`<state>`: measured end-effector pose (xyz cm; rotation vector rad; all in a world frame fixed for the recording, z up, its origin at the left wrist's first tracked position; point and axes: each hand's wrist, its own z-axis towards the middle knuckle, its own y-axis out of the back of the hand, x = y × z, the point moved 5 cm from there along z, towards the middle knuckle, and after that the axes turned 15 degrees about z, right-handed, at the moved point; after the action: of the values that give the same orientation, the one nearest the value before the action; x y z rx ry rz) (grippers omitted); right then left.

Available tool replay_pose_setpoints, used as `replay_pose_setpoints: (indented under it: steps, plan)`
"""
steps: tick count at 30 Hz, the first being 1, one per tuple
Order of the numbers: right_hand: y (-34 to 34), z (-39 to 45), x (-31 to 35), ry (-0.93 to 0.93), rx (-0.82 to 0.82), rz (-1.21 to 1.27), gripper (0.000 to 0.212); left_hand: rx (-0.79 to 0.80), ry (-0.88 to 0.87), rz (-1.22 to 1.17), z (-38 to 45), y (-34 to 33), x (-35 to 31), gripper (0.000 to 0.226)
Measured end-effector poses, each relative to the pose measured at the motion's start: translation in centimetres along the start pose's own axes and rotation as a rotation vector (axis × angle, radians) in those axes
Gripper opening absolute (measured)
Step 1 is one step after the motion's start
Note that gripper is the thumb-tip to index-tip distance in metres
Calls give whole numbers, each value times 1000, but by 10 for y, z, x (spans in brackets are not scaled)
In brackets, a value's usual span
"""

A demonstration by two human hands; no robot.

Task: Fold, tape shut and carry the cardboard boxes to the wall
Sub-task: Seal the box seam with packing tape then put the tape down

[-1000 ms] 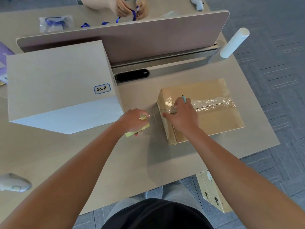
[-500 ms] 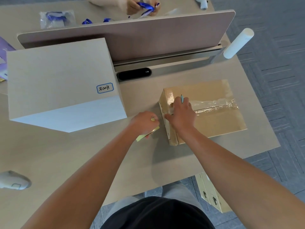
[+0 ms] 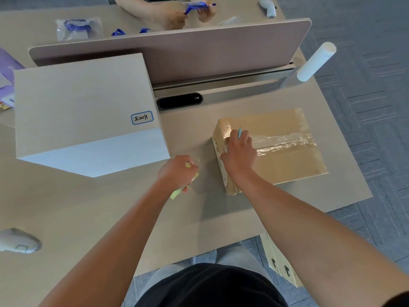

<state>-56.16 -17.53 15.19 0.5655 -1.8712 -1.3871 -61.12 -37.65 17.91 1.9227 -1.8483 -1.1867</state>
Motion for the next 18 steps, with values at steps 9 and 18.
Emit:
replay_pose_setpoints:
  steps: [9,18]
  plan:
    - [4,-23,-9,41,-69,65,63,-13,-2,-57,-8,1,12,17]
    - [-11,-15,-10,6,-96,84,52,-7,19,-96,-10,-7,20,19]
